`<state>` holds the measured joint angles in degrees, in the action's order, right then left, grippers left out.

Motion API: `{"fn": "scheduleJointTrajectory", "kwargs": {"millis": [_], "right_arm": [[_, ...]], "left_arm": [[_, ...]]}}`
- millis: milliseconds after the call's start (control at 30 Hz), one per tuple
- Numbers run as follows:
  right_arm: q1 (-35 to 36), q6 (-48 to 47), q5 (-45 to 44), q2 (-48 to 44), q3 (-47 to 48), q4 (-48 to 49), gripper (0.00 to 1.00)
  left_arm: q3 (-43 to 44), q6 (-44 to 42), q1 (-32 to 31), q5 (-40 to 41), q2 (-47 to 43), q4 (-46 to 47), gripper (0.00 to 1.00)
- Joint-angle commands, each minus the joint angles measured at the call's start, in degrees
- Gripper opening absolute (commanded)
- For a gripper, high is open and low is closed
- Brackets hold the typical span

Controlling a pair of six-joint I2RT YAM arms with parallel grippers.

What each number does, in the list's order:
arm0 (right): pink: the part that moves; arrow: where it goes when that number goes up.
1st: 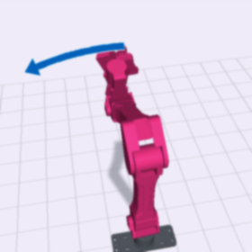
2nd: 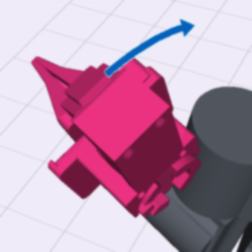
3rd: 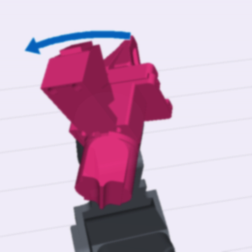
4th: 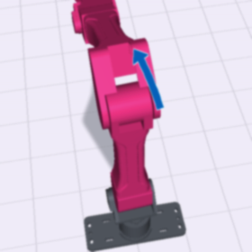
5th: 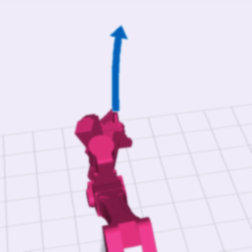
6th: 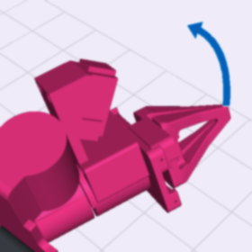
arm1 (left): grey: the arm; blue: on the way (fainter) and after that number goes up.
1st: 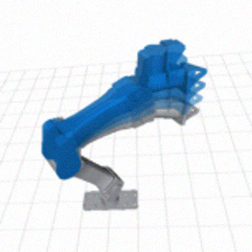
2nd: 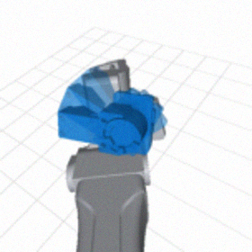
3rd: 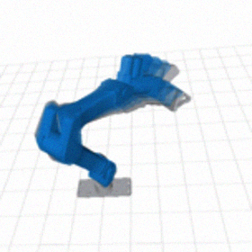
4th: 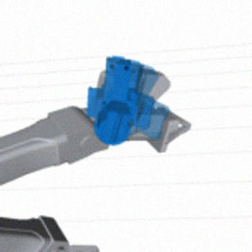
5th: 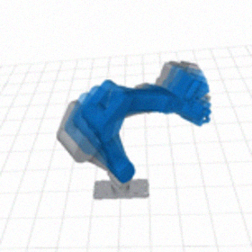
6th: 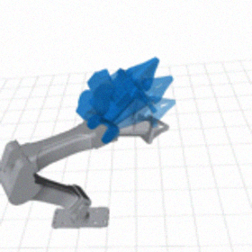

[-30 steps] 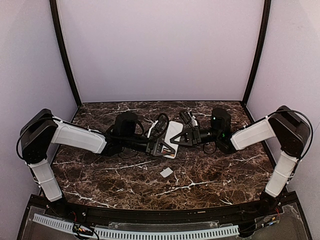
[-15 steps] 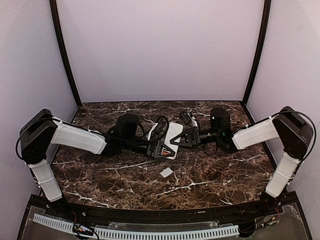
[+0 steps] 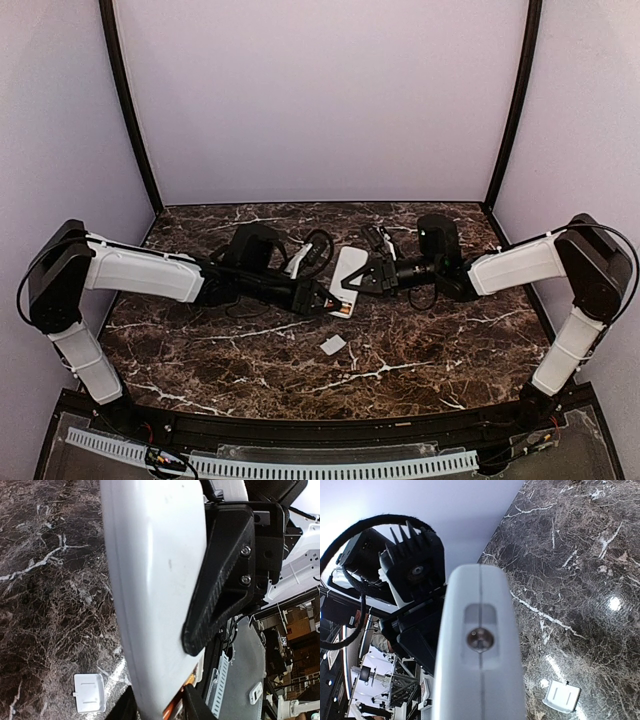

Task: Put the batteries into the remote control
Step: Press the battery in the battery compartment.

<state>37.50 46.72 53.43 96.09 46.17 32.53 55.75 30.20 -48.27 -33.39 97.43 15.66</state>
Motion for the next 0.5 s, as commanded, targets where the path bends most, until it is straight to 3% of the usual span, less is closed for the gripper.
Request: {"fn": "scheduleJointTrajectory", "kwargs": {"millis": [0, 200, 267, 367, 467], "right_arm": [[0.54, 2.21, 3.39, -1.17, 0.38, 5.69, 0.00], [-0.21, 2.68, 4.07, -2.38, -1.04, 7.19, 0.00], [-0.81, 2.85, 3.86, -2.94, -1.87, 7.22, 0.00], [-1.71, 2.66, 2.88, -3.28, -2.93, 6.67, 0.00], [-2.32, 2.54, 1.67, -3.04, -3.32, 6.19, 0.00]], "left_arm": [[0.71, -1.92, 0.20, 5.53, -1.14, -5.70, 0.26], [0.38, -1.69, 0.78, 6.22, -1.27, -6.43, 0.20], [0.00, -1.57, 1.47, 6.05, -1.76, -6.35, 0.26], [-0.07, -2.61, 1.68, 5.40, -2.95, -5.90, 0.47], [-0.14, -3.44, 1.69, 3.75, -4.11, -3.60, 0.59]]}}
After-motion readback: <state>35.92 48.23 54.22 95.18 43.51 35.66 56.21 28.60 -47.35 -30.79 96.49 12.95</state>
